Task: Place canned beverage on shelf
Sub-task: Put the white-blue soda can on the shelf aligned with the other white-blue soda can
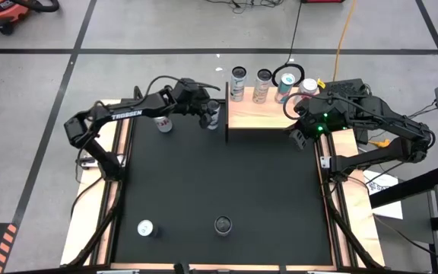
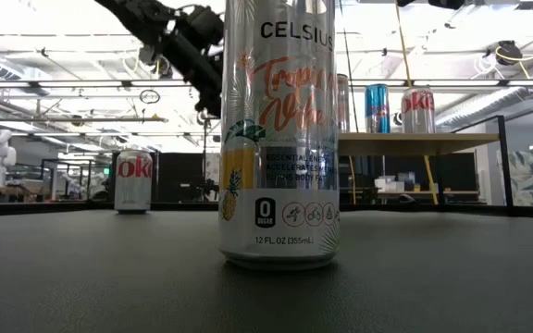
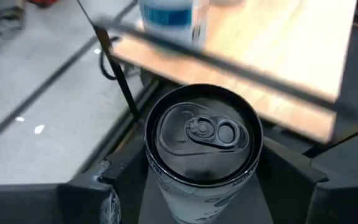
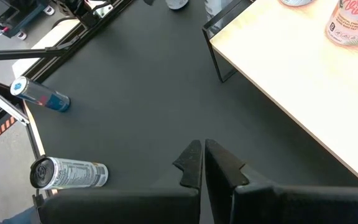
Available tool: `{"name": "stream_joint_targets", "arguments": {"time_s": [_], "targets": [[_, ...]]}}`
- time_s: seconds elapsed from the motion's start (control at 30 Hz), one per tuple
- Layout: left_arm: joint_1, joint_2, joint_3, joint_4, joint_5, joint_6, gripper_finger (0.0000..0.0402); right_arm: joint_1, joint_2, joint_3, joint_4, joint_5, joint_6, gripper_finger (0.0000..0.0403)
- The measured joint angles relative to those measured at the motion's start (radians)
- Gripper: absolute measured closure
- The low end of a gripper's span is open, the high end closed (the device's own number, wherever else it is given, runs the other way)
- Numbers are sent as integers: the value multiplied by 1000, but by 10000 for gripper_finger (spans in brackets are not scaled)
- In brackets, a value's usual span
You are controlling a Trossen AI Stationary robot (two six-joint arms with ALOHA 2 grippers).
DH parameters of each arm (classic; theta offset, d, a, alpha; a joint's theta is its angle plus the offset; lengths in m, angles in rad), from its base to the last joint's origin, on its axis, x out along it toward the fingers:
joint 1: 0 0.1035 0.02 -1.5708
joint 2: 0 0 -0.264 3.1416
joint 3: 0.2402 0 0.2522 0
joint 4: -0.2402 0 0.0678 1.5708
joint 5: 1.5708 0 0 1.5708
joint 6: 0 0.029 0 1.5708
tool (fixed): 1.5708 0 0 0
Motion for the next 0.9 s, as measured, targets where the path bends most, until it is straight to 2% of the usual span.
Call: {"name": "stream_joint_targets", "arguments": {"time_s": [0.13, 0.3, 0.5, 0.67, 0.9], "targets": [[-51, -29, 65, -75, -54, -20, 154, 0, 0, 0, 0, 0, 0, 403], [-103, -70, 153, -123, -181, -20, 154, 0, 0, 0, 0, 0, 0, 403], [-159, -85, 242, -129, -239, -72, 154, 0, 0, 0, 0, 0, 0, 403], [-193, -85, 315, -187, -326, -73, 154, 0, 0, 0, 0, 0, 0, 403], [-227, -85, 351, -195, -310, -151, 154, 0, 0, 0, 0, 0, 0, 403]]}}
